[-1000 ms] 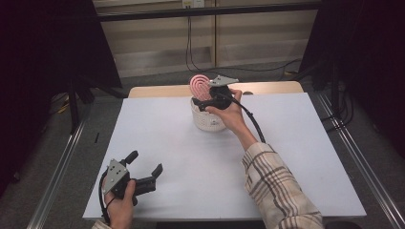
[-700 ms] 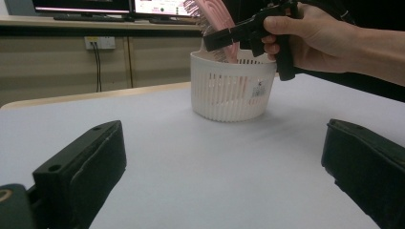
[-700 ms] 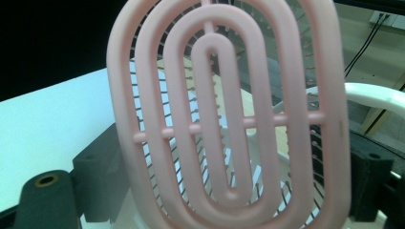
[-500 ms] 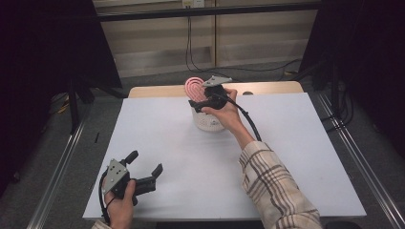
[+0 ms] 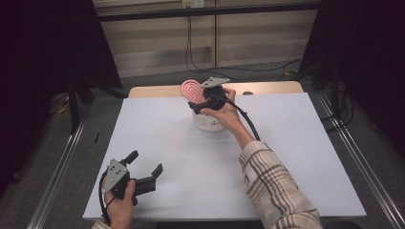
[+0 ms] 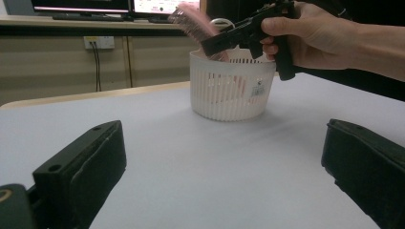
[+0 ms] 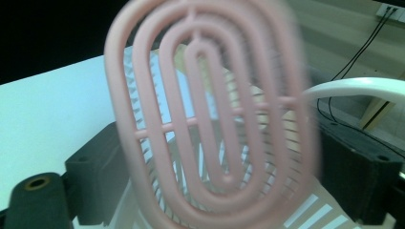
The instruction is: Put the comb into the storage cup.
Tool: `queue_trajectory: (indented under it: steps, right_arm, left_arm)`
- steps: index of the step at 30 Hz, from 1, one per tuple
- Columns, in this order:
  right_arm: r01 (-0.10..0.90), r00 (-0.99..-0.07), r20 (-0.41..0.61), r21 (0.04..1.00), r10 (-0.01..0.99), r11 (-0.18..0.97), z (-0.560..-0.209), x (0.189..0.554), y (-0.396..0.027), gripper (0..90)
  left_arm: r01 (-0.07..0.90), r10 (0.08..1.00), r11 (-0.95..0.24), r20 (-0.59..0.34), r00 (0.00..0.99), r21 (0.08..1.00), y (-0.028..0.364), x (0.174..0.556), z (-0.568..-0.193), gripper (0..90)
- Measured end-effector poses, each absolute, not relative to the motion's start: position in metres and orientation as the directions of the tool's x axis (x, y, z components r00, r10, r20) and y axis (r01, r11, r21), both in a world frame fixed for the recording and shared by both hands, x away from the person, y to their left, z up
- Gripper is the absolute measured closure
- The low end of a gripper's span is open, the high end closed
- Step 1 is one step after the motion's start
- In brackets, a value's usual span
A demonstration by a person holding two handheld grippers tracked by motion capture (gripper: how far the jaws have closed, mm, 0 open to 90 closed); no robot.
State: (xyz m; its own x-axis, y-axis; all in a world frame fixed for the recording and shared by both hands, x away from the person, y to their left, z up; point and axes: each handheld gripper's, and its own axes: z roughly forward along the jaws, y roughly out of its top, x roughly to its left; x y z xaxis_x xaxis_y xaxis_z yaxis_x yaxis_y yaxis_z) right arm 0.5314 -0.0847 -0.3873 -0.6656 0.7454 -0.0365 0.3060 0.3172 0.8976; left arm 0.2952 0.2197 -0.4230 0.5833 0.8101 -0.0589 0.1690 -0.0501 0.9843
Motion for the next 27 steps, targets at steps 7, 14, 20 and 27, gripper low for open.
queue_trajectory:
  steps: [7,14,20,27]
  right_arm:
    - [0.310,-0.663,-0.035,0.896,0.747,0.317,-0.3870,0.5312,-0.0852,11.4]
    - [0.315,-0.663,-0.021,0.899,0.748,0.304,-0.3862,0.5304,-0.0868,10.3]
    - [0.315,-0.660,-0.014,0.902,0.751,0.294,-0.3831,0.5284,-0.0897,10.5]
    - [0.315,-0.658,-0.015,0.903,0.753,0.293,-0.3806,0.5253,-0.0930,9.9]
  left_arm:
    - [0.170,0.809,-0.049,-0.061,0.585,0.984,0.2196,0.2951,-0.4230,1.5]
    - [0.170,0.810,-0.051,-0.059,0.583,0.984,0.2198,0.2951,-0.4230,1.4]
    - [0.170,0.809,-0.049,-0.061,0.584,0.984,0.2199,0.2952,-0.4231,1.5]
    - [0.168,0.810,-0.048,-0.060,0.583,0.985,0.2194,0.2948,-0.4228,1.4]
